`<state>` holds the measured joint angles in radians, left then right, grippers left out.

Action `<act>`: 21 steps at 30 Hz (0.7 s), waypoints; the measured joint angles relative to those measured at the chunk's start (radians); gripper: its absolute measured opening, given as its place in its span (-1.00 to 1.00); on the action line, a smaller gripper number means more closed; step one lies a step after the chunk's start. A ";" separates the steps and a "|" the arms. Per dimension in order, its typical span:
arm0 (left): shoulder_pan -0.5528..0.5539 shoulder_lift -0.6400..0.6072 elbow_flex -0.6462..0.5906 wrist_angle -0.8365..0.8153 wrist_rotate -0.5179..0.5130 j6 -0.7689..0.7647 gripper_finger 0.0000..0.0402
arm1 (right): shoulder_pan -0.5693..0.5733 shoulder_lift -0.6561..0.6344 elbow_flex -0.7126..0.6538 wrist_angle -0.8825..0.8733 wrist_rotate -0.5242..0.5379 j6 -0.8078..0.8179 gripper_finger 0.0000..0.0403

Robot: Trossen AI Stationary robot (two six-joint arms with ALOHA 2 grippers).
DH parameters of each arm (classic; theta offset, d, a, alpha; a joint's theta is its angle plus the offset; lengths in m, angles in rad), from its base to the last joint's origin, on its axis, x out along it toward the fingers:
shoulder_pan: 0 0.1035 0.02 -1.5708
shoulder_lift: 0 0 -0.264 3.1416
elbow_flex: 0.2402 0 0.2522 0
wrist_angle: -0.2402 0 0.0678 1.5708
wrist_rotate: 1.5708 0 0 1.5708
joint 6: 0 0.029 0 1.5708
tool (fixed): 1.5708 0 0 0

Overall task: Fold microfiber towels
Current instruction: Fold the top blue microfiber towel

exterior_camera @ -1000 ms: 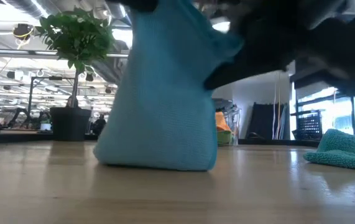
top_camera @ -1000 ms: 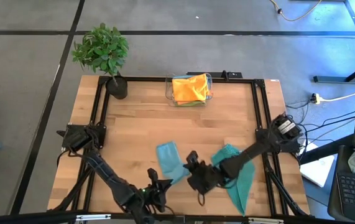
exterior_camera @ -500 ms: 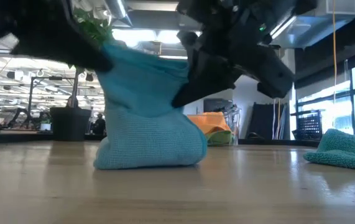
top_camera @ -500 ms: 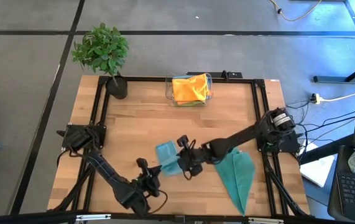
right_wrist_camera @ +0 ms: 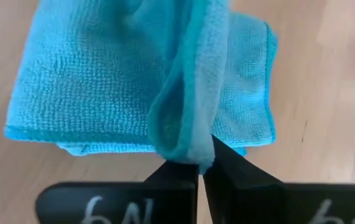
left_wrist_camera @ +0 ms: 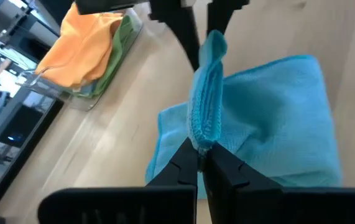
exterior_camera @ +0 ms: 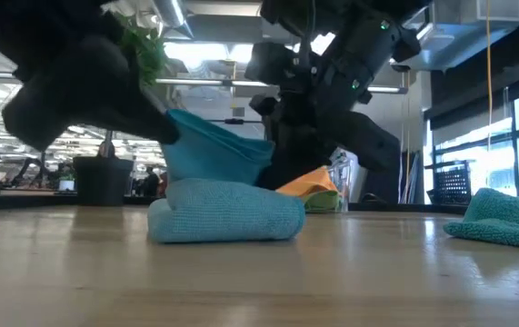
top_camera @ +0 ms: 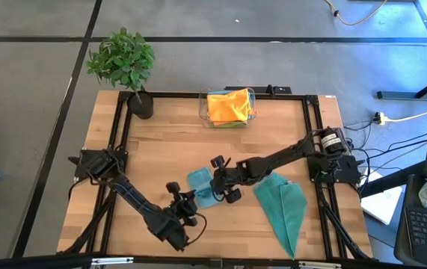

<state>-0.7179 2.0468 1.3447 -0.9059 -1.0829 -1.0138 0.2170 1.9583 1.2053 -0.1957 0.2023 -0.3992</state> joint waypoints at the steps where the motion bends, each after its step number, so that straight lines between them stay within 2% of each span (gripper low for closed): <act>1: 0.001 0.000 0.010 -0.002 0.002 0.001 -0.99 | -0.004 0.000 0.000 0.002 -0.007 0.000 -0.92; 8: 0.001 0.000 0.091 -0.061 0.002 -0.017 -0.99 | -0.010 -0.030 0.000 0.000 -0.012 -0.002 -0.69; 16: 0.032 0.000 0.082 -0.346 0.056 -0.350 -1.00 | 0.012 -0.105 0.000 -0.087 0.043 0.041 -0.30; 21: 0.051 0.000 0.069 -0.359 0.069 -0.398 -1.00 | 0.045 -0.129 0.000 -0.122 -0.011 0.146 -0.20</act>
<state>-0.6665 2.0468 1.4140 -1.2654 -1.0139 -1.4117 0.2623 1.8290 1.2053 -0.3176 0.1909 -0.2527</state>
